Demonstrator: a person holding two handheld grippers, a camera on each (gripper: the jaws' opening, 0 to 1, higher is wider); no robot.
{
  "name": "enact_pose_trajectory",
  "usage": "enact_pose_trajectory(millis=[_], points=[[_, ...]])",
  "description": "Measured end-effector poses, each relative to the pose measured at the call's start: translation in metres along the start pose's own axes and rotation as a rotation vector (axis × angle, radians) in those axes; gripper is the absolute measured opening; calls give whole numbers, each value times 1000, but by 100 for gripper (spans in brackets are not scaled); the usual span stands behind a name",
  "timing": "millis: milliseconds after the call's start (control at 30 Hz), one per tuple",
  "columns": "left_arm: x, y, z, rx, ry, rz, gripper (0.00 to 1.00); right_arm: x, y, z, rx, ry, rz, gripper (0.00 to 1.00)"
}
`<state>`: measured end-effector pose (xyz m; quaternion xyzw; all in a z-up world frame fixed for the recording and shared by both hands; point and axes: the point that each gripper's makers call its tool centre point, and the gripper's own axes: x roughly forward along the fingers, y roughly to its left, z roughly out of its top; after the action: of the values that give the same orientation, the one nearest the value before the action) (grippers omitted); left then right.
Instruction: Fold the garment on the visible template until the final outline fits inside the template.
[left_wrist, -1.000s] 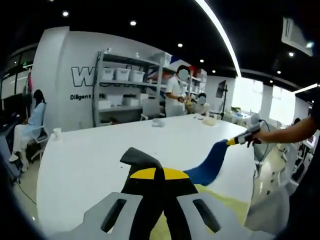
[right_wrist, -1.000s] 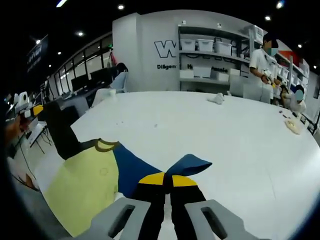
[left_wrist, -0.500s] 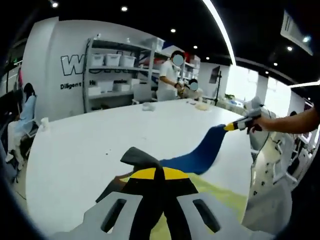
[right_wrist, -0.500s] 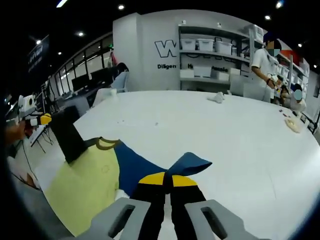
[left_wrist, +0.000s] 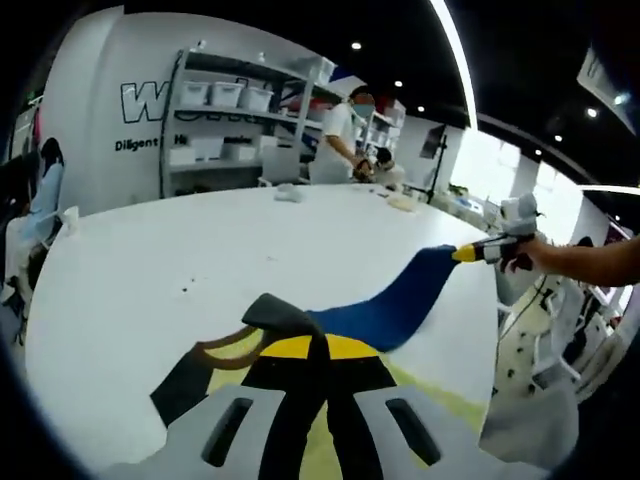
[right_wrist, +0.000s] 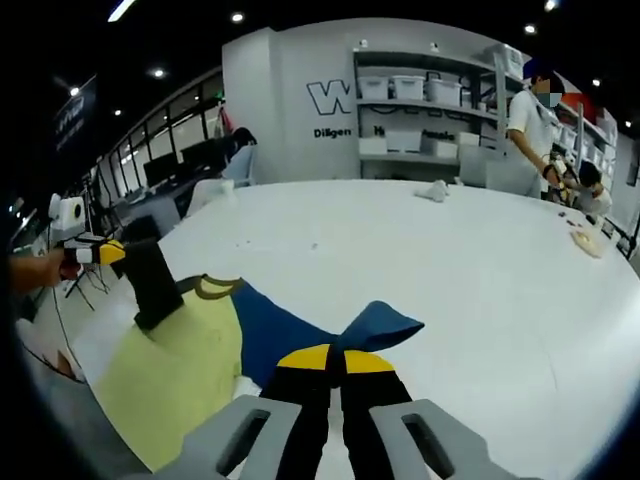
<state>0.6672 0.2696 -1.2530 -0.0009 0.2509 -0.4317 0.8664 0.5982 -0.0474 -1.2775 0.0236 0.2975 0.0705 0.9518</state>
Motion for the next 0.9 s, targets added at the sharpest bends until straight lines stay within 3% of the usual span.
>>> enact_pose_trajectory(millis=[167, 333, 433, 600, 733, 900], points=[[10, -1, 1, -10, 3, 2, 1, -2, -3, 0, 4, -3, -1, 0], [22, 1, -7, -10, 29, 10, 1, -4, -6, -4, 20, 0, -6, 0], [30, 4, -16, -56, 56, 21, 1, -4, -5, -6, 25, 3, -7, 0], [41, 1, -19, -45, 62, 13, 1, -4, -3, -8, 28, 5, -7, 0], [53, 1, -23, -101, 68, 3, 1, -4, -3, -9, 39, 4, -8, 0], [64, -1, -35, -107, 98, -2, 1, -5, -4, -13, 44, 5, -12, 0]])
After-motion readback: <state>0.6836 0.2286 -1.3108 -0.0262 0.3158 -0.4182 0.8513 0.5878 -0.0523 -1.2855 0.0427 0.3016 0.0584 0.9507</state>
